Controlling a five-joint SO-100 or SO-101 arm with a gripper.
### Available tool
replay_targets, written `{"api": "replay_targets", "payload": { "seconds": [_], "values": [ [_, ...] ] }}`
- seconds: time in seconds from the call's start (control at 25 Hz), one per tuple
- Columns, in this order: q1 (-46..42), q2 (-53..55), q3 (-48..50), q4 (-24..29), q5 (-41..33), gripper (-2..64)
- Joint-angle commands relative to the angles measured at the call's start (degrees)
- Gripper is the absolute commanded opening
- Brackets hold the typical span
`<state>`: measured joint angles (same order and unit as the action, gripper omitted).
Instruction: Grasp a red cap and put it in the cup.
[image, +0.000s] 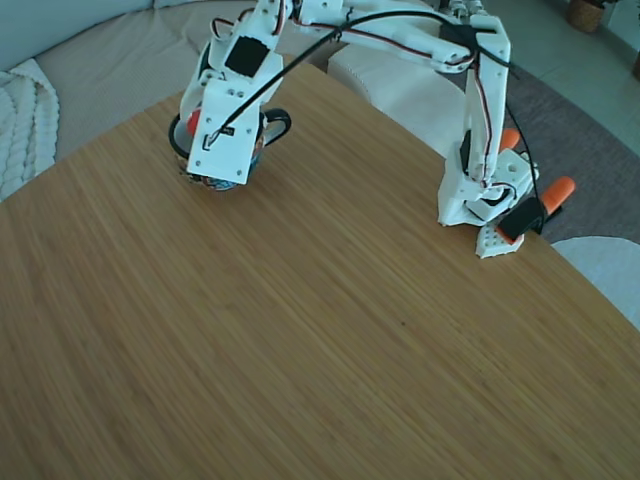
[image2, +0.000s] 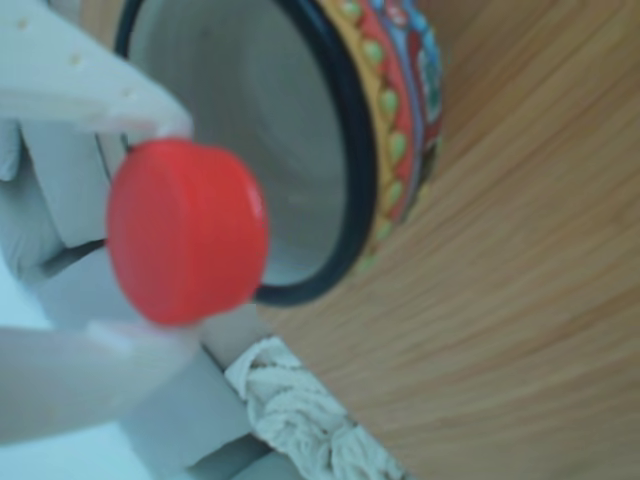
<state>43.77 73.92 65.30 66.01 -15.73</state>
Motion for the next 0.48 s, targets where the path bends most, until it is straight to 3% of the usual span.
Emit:
{"api": "replay_targets", "payload": {
  "seconds": [0.0,0.44],
  "values": [
    [-0.4,-0.5,-5.6,1.3,0.0,-0.8],
    [-0.9,-5.5,-13.4,6.9,0.0,-0.8]
  ]
}}
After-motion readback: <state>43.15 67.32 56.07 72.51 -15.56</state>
